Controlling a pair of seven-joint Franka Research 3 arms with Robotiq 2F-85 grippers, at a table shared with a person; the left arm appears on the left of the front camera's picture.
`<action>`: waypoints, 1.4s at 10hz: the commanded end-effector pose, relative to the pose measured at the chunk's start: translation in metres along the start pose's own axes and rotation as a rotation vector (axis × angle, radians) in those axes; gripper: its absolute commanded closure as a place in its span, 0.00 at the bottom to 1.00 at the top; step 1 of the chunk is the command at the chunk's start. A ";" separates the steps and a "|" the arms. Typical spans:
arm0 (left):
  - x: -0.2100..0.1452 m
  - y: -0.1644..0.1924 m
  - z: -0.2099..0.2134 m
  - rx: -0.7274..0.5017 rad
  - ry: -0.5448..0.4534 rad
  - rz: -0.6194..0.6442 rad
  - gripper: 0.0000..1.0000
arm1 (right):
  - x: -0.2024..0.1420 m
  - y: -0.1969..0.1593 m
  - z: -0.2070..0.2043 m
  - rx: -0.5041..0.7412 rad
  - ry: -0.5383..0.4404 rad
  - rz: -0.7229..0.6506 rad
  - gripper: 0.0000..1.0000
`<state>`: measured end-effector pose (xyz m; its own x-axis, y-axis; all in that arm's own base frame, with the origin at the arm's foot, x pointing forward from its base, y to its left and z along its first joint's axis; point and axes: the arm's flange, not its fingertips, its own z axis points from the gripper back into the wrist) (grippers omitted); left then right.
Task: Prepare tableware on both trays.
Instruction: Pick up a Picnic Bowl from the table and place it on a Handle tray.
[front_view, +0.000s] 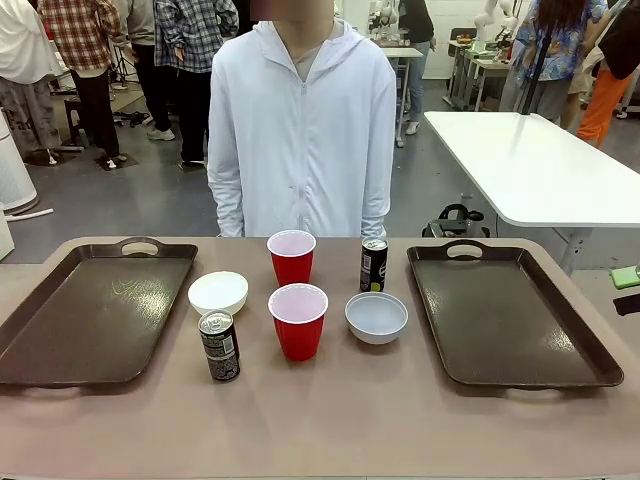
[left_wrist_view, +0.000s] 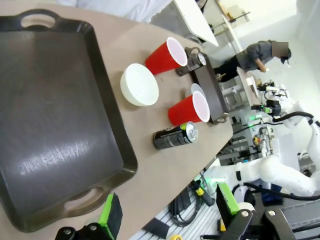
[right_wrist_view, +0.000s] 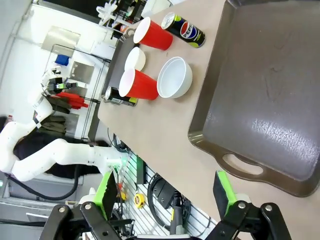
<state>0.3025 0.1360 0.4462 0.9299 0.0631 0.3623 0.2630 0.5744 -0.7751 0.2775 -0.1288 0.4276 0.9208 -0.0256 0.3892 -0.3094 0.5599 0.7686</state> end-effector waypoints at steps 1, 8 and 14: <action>0.000 0.001 0.001 -0.004 -0.003 0.001 0.00 | -0.001 -0.001 0.002 0.005 -0.009 -0.003 0.00; 0.000 0.001 0.001 -0.004 -0.003 0.001 0.00 | -0.001 -0.001 0.002 0.005 -0.009 -0.003 0.00; 0.000 0.001 0.001 -0.004 -0.003 0.001 0.00 | -0.001 -0.001 0.002 0.005 -0.009 -0.003 0.00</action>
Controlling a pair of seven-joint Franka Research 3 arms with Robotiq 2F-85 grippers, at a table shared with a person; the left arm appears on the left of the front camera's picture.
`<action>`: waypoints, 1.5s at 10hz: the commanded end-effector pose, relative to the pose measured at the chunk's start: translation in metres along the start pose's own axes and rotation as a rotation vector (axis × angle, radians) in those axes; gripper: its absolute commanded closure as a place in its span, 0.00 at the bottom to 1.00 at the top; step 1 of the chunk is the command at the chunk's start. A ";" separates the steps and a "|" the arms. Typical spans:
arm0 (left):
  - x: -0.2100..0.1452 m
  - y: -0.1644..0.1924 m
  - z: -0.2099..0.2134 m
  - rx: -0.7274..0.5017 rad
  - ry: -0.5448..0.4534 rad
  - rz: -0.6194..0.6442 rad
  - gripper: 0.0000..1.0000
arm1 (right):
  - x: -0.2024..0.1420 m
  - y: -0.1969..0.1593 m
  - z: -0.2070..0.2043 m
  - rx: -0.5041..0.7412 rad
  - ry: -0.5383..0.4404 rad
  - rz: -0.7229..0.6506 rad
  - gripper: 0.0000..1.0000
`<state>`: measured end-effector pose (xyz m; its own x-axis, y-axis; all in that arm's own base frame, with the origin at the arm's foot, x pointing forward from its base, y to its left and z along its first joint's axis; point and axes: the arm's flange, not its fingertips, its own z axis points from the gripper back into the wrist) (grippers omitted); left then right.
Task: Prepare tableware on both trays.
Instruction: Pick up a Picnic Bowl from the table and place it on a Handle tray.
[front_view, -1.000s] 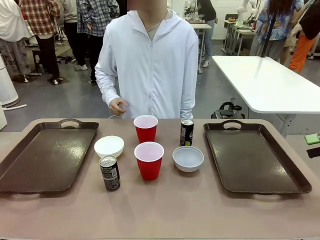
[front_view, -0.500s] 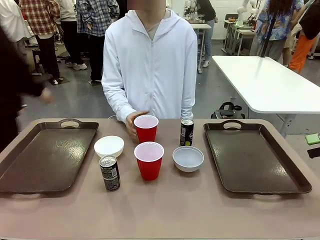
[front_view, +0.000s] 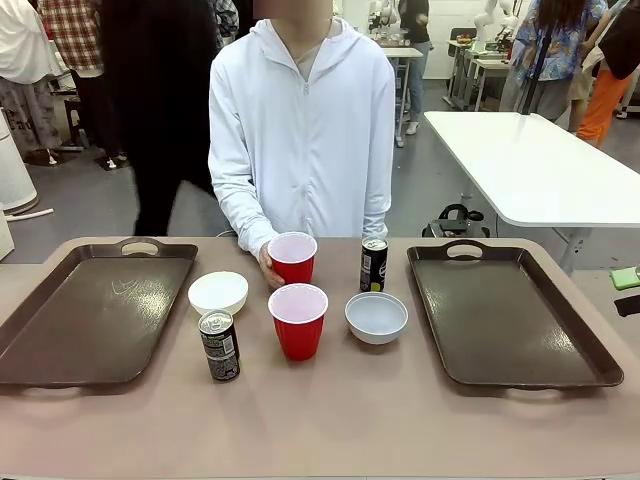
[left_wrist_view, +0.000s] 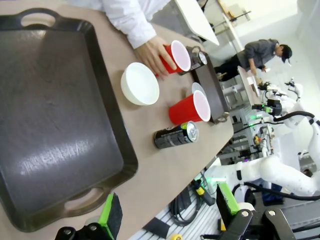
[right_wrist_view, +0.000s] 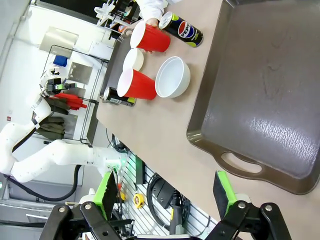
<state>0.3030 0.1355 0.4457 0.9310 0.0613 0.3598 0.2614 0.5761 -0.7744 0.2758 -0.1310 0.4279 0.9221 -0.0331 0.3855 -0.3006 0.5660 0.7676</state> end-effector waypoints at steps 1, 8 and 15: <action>0.000 0.000 0.001 -0.006 -0.006 0.000 0.00 | 0.000 -0.001 0.000 0.013 -0.005 0.004 0.00; 0.000 0.000 0.001 -0.006 -0.006 0.000 0.00 | 0.049 0.113 -0.002 -0.396 0.222 -0.079 0.00; 0.000 0.000 0.001 -0.006 -0.006 0.000 0.00 | 0.076 0.115 -0.061 -0.456 0.246 -0.102 0.00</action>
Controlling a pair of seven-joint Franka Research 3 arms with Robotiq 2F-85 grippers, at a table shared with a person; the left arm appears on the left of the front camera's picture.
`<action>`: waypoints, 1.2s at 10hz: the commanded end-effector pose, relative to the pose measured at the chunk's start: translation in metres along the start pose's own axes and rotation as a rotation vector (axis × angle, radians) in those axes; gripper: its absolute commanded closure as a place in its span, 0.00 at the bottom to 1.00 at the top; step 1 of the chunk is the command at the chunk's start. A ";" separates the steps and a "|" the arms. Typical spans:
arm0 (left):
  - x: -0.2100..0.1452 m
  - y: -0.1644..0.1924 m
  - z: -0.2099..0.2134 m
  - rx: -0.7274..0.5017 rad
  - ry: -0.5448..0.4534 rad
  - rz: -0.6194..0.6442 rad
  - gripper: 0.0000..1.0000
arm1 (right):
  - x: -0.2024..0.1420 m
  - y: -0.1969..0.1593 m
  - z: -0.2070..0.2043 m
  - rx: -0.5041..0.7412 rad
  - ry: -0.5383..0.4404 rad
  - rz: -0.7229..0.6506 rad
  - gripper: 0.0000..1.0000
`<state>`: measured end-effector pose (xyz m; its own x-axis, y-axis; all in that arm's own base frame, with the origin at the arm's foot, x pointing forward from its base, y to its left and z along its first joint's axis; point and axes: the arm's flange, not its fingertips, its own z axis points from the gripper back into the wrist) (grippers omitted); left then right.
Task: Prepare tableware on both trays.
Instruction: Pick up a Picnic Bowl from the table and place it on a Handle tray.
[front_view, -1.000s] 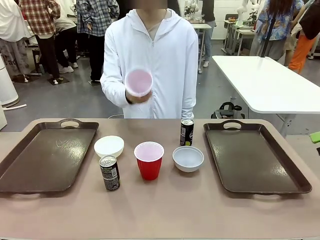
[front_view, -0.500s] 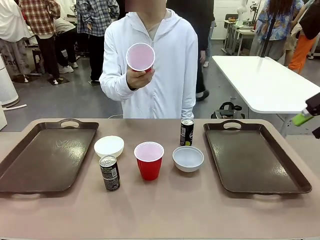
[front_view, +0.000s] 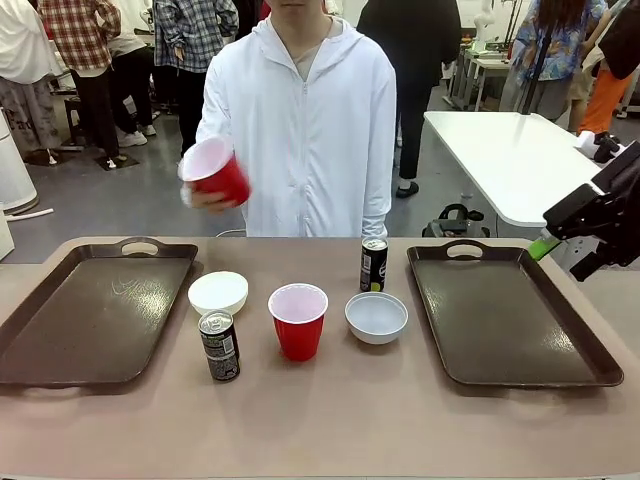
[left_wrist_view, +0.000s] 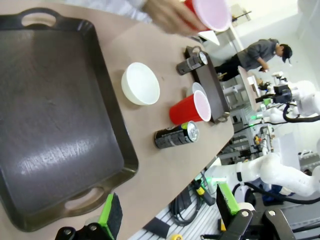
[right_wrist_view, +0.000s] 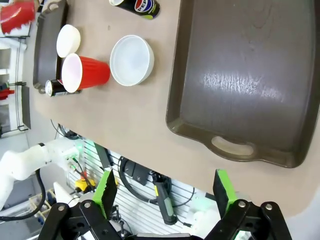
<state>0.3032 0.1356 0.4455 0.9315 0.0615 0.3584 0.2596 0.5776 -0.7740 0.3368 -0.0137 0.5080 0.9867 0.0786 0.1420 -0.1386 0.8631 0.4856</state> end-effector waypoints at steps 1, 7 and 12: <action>-0.001 0.000 0.001 -0.008 -0.007 -0.001 0.00 | -0.010 0.000 0.009 -0.017 -0.015 -0.017 0.00; -0.001 0.000 0.001 -0.008 -0.007 -0.001 0.00 | 0.061 0.093 -0.014 -0.222 0.022 -0.009 0.00; -0.001 0.000 0.001 -0.008 -0.007 -0.001 0.00 | 0.144 0.162 -0.152 -0.534 0.155 -0.038 0.00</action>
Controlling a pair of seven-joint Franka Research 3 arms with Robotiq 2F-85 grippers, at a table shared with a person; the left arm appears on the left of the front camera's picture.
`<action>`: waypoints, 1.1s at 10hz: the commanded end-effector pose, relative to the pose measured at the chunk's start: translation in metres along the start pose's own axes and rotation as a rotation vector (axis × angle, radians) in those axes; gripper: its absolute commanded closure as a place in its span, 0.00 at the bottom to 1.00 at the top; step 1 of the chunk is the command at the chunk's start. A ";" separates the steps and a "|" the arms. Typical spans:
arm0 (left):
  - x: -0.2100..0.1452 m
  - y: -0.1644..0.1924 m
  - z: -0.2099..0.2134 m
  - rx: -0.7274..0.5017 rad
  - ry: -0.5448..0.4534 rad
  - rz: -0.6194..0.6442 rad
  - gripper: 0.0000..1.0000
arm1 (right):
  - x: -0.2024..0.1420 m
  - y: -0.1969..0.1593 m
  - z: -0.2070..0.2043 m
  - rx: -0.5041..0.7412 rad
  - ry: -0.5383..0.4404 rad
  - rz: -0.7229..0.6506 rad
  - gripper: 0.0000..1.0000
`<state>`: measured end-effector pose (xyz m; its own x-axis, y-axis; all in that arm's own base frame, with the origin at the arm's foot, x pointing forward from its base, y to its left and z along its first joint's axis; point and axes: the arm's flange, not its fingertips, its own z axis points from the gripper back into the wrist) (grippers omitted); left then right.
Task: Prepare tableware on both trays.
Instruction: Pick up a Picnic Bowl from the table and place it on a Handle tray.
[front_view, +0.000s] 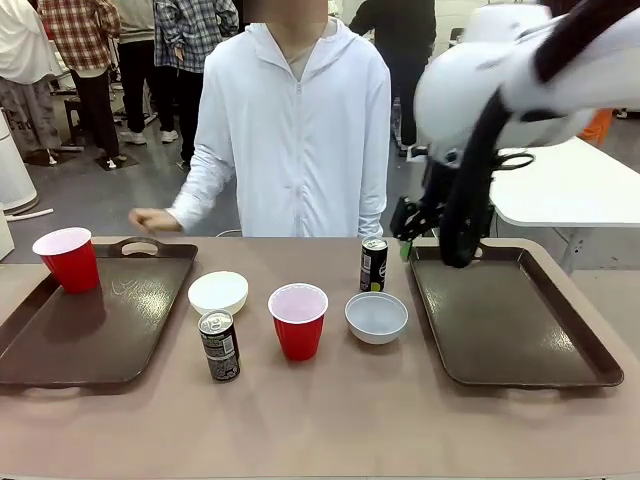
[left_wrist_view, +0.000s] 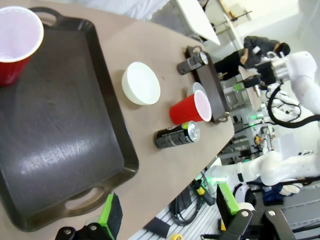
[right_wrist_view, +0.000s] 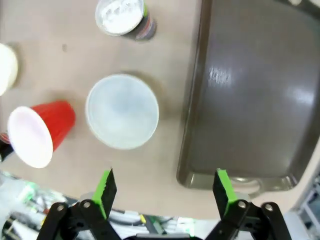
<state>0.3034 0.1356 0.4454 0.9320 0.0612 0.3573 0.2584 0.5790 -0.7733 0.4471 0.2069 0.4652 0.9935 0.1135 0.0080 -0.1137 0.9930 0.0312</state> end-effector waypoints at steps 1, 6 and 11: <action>-0.001 0.000 0.002 -0.009 -0.008 -0.002 0.00 | 0.032 0.006 0.000 -0.060 0.026 -0.048 0.00; -0.001 0.000 0.002 -0.009 -0.008 -0.002 0.00 | 0.028 0.006 -0.018 -0.035 0.027 -0.014 0.00; -0.001 0.000 0.002 -0.009 -0.008 -0.002 0.00 | 0.012 0.012 -0.071 -0.056 -0.049 -0.111 0.00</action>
<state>0.3032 0.1361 0.4454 0.9319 0.0627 0.3572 0.2573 0.5796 -0.7732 0.4667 0.2201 0.4153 0.9984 0.0556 0.0126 -0.0557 0.9984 0.0138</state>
